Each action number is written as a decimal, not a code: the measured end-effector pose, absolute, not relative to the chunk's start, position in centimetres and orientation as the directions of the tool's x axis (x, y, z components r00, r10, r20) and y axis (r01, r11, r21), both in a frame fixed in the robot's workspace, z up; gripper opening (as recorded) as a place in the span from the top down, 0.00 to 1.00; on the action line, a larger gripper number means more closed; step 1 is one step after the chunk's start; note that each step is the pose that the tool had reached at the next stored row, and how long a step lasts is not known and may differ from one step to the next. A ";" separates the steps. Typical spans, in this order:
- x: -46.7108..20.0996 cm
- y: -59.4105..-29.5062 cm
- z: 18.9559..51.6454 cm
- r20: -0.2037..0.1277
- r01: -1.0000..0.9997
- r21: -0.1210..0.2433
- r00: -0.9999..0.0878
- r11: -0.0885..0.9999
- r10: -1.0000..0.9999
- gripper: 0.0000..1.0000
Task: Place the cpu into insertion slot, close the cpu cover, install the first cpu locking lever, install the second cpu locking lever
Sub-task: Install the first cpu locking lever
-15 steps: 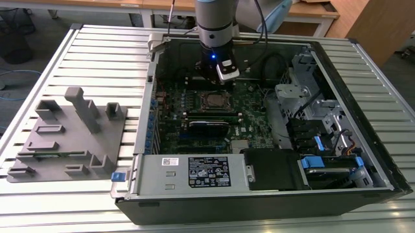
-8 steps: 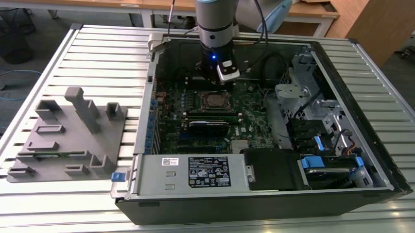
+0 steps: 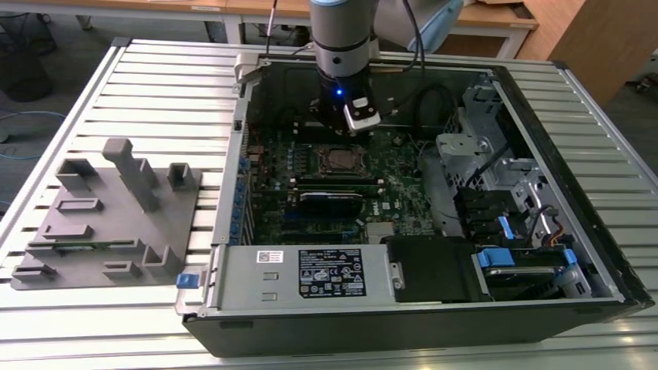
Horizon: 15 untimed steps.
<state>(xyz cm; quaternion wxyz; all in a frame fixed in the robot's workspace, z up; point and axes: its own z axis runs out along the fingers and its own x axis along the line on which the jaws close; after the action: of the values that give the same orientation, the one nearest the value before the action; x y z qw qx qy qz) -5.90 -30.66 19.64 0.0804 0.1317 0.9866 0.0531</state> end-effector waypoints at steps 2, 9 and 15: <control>-5.9 -30.7 19.6 -0.145 0.251 0.126 -0.952 0.960 0.268 0.89; -5.9 -30.7 19.5 -0.145 0.251 0.126 -0.952 0.960 0.268 0.89; -5.8 -30.7 19.5 -0.145 0.251 0.126 -0.952 0.960 0.268 0.89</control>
<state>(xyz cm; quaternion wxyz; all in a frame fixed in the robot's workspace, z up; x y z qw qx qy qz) -5.84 -30.66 19.45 0.0804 0.1316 0.9866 0.0531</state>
